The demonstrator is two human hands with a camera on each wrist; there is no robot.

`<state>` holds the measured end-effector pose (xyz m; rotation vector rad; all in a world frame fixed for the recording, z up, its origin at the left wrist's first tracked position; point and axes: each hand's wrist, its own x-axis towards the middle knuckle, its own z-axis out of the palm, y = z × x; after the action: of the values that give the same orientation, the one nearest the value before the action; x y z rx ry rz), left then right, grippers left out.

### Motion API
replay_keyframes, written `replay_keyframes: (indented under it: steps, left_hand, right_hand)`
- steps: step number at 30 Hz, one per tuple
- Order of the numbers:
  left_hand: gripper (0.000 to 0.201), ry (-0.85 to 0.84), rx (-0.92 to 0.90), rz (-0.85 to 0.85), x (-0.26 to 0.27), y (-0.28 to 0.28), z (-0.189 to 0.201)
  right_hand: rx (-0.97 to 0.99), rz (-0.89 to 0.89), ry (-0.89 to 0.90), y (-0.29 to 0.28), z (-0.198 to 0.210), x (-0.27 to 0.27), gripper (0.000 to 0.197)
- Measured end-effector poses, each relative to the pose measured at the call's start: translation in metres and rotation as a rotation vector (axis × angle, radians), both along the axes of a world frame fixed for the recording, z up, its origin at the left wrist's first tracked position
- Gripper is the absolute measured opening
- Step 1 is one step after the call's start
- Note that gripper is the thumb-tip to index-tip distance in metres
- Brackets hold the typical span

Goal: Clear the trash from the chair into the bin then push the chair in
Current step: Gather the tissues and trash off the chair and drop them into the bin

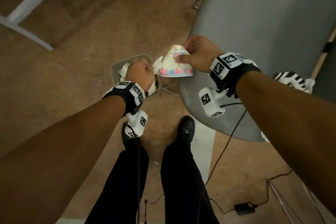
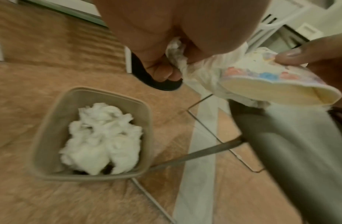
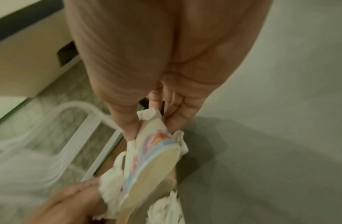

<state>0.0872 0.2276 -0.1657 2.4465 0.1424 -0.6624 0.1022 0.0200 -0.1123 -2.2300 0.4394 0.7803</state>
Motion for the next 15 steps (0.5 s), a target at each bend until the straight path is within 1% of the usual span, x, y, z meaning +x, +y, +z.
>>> replay_keyframes:
  steps: [2, 3, 6, 7, 10, 12, 13, 14, 15]
  left_hand:
    - [0.024, 0.089, 0.027, 0.062, -0.005, 0.032, -0.014]
    - [0.024, 0.115, 0.041, 0.064, -0.008, 0.045, -0.02]
    - [0.023, 0.124, 0.068, -0.001, -0.012, 0.069, -0.04]
    - [0.025, 0.129, 0.069, -0.022, -0.012, 0.073, -0.047]
    - [0.032, 0.186, 0.053, -0.031, -0.01, 0.079, -0.066]
    - [0.033, 0.194, 0.055, -0.036, -0.005, 0.082, -0.077]
    - [0.036, 0.191, 0.067, -0.048, -0.002, 0.083, -0.083]
    - [0.041, 0.188, 0.088, -0.077, 0.002, 0.085, -0.088]
    - [0.045, 0.18, 0.113, -0.118, 0.005, 0.087, -0.095]
  right_hand:
    - [-0.059, 0.109, 0.004, 0.037, -0.014, 0.009, 0.047]
    - [-0.084, 0.141, -0.002, 0.053, -0.022, 0.011, 0.048]
    - [-0.179, 0.238, -0.008, 0.09, -0.055, 0.014, 0.044]
    - [-0.213, 0.278, 0.003, 0.098, -0.067, 0.013, 0.046]
    - [-0.305, 0.381, 0.088, 0.117, -0.102, 0.006, 0.071]
    - [-0.331, 0.427, 0.117, 0.129, -0.125, 0.003, 0.081]
    - [-0.334, 0.429, 0.123, 0.135, -0.135, 0.004, 0.082]
    - [-0.332, 0.41, 0.124, 0.142, -0.143, 0.006, 0.079]
    - [-0.322, 0.389, 0.112, 0.148, -0.152, 0.007, 0.07]
